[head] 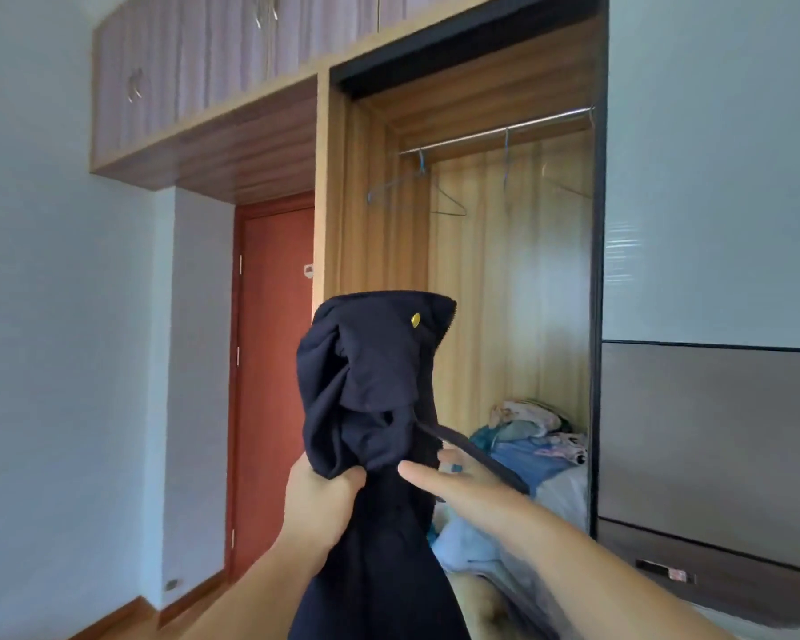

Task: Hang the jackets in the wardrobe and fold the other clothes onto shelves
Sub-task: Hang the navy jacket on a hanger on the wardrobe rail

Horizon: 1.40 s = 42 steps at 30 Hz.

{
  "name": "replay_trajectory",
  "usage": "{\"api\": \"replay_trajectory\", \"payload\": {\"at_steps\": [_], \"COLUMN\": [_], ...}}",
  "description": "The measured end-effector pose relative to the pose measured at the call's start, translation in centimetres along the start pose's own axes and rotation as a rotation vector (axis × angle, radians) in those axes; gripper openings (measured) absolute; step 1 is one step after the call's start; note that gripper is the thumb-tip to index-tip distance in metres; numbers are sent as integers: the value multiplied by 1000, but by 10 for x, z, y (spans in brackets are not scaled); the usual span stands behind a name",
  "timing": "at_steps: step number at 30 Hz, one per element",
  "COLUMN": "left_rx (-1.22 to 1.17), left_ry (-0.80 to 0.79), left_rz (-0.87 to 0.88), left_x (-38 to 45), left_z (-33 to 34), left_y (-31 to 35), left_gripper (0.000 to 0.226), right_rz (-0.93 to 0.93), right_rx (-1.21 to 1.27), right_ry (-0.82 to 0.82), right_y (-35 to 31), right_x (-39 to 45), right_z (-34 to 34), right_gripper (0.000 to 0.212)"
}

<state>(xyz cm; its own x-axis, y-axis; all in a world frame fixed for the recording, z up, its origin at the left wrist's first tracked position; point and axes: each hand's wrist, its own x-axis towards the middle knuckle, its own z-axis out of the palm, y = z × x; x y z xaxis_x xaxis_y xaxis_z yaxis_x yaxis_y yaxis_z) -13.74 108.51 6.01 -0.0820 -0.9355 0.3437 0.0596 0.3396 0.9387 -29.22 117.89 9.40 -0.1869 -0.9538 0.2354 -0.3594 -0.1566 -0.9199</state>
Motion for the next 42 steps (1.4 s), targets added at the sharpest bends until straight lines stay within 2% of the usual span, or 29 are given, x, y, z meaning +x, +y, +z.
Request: {"api": "replay_trajectory", "payload": {"at_steps": [3,4,6,8,9,13,15,18,22,24,30,34,38,42], "left_rx": [-35,-59,-103,-128,-128,-176,-198,-202,-183,-179,-189,-220,-278,-327], "left_ry": [-27,-28,-11,-4,-10,-22,-32,-51,-33,-27,31,48,66,76], "left_rz": [30,36,74,122,129,124,133,174,254,277,323,333,344,338], "left_x": [13,20,36,57,70,136,174,226,288,312,375,407,435,464], "left_z": [31,41,56,66,70,77,79,85,96,106,149,181,216,251], "left_y": [8,10,14,17,17,6,2,0,6,14,51,70,84,95], "left_gripper": [10,10,26,33,31,21,17,16,18,17,12,10,14,17], "right_rz": [-65,-75,-90,-127,-139,-184,-132,-84,-120,-134,-284,-364,-449,-436], "right_rx": [-35,-29,6,-76,-117,-43,16,-2,-201,-204,-209,-274,-350,-451], "right_ry": [96,147,282,311,306,442,482,480,614,661,841,936,1012,1108], "right_y": [-1,-3,-5,-8,-10,-16,-18,-20,-31,-43,-102,-136,-162,-189], "right_x": [8,16,37,65,83,164,201,246,292,308,362,400,438,475], "right_z": [-31,-40,-57,-69,-74,-76,-69,-69,-94,-113,-174,-213,-252,-287], "right_gripper": [37,37,41,50,52,33,31,34,39,38,31,35,29,45]}}
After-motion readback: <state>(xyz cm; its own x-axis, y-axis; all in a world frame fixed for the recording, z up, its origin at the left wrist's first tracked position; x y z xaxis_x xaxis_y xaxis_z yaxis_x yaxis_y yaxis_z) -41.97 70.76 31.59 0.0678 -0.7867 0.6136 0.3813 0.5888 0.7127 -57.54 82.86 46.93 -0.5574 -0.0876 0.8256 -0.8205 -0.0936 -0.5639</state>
